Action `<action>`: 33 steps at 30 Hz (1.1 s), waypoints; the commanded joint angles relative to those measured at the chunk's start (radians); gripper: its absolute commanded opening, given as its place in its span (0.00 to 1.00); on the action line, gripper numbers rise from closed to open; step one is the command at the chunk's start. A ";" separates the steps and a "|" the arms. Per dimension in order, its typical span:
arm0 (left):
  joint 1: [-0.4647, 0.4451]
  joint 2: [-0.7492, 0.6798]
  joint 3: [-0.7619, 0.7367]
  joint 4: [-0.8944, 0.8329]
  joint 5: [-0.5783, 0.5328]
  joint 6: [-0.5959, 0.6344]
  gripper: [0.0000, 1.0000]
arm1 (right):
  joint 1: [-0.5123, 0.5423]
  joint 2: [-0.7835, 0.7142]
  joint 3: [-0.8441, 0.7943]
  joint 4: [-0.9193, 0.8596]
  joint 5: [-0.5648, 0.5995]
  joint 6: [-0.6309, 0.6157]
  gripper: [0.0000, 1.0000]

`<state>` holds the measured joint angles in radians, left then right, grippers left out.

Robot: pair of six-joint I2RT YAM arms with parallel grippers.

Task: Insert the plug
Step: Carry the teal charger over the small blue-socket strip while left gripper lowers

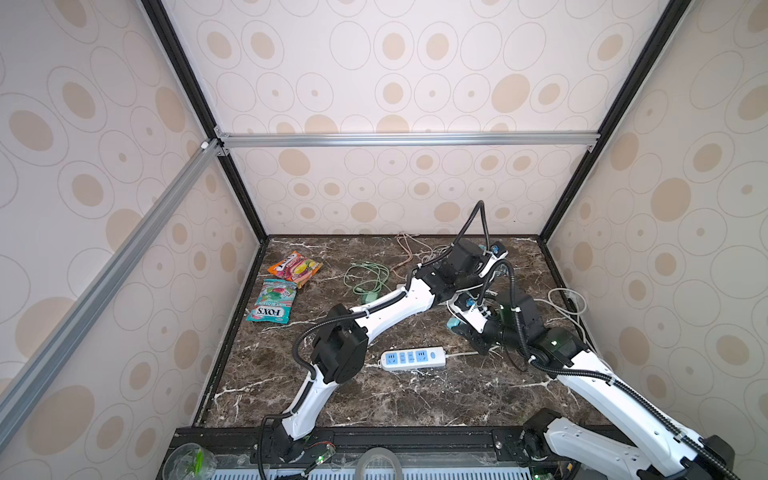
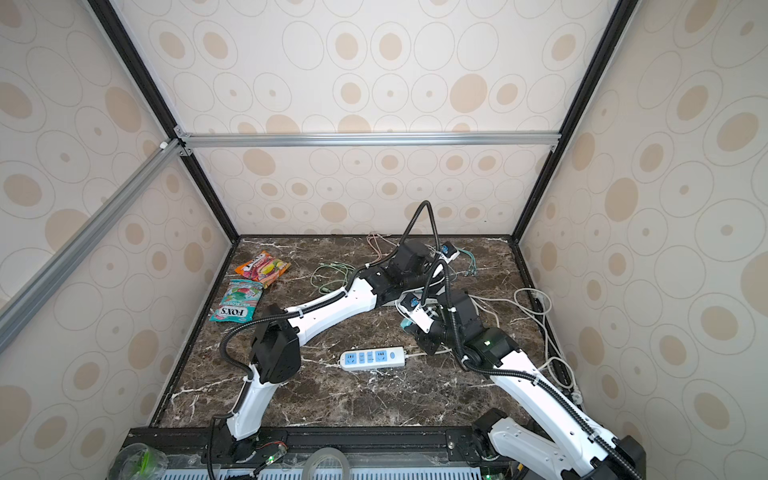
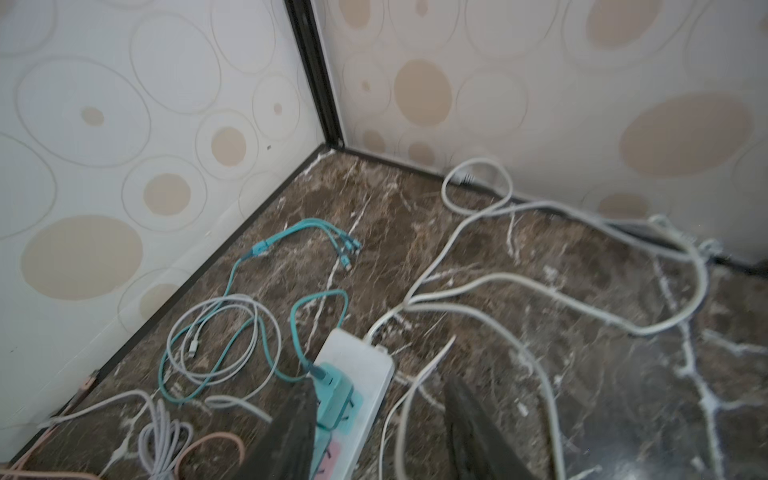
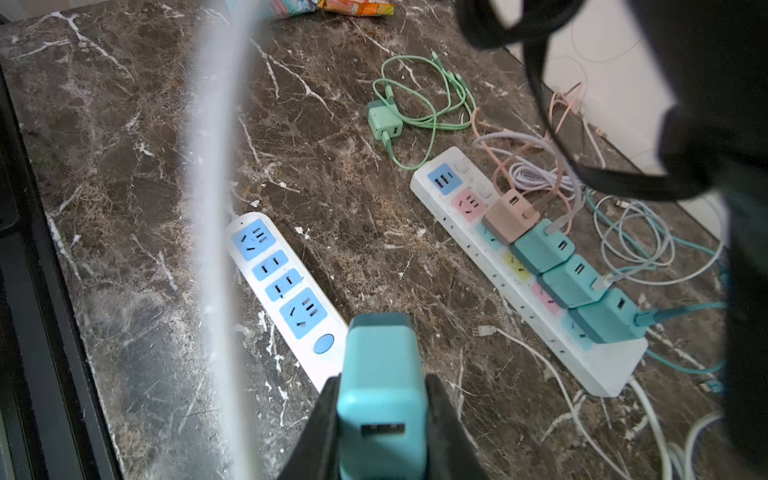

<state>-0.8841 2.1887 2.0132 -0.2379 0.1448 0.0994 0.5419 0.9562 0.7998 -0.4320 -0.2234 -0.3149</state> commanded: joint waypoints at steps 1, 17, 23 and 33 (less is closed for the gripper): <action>0.084 -0.064 -0.010 -0.101 0.083 0.064 0.66 | -0.001 0.010 -0.024 0.116 0.047 0.098 0.00; 0.239 -0.352 -0.402 -0.147 0.108 0.210 0.98 | -0.075 -0.018 -0.078 0.150 0.022 0.162 0.00; 0.275 -0.451 -0.540 -0.111 0.151 0.211 0.98 | -0.076 0.070 -0.066 0.136 -0.220 0.129 0.00; 0.311 -0.570 -0.816 0.117 0.073 0.010 0.98 | -0.034 0.386 0.114 -0.093 -0.351 -0.147 0.00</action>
<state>-0.5823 1.6588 1.2449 -0.2150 0.2619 0.1879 0.4881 1.3022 0.8509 -0.4232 -0.5232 -0.3244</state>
